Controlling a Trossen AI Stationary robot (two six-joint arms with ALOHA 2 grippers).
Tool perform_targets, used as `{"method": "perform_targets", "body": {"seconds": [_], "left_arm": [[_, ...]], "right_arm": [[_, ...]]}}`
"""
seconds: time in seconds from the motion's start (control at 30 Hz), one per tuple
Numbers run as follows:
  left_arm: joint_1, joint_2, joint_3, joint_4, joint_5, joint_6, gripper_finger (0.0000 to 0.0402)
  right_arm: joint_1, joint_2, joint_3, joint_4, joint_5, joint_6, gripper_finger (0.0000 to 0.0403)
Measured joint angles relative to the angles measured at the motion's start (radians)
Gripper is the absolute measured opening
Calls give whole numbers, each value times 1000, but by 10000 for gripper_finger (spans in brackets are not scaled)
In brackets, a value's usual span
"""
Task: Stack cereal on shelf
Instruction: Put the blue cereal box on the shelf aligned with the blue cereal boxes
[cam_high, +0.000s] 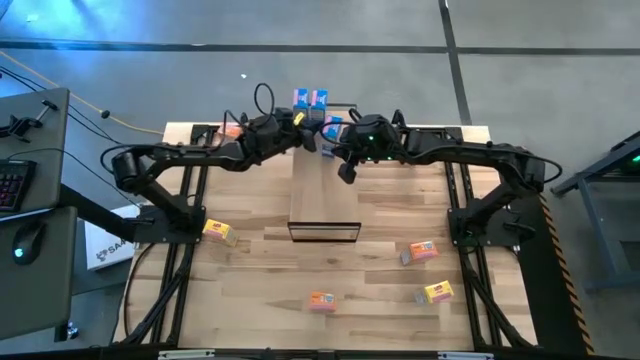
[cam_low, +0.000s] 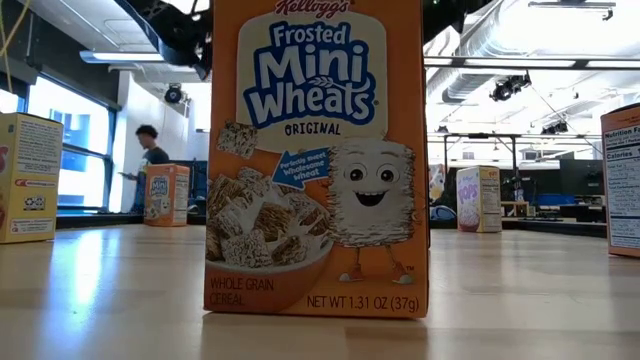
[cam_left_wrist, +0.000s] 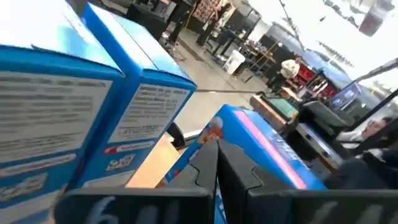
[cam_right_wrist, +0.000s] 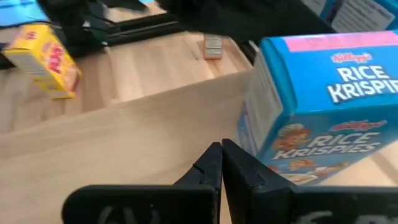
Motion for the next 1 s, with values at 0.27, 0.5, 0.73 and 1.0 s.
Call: {"method": "perform_targets", "body": {"seconds": [0.27,0.5,0.73,1.0], "left_arm": [[-5,-138,0,-167,-5,69,0],[-10,-206,0,-277,-23,102,0],[-24,-219,0,-320,-23,110,0],[-41,-218,0,-341,-23,108,0]], "right_arm": [[-39,0,0,15,44,-1,0],[-73,0,0,38,20,-4,0],[-62,15,0,106,-45,-3,0],[-63,83,0,156,-3,27,0]]}}
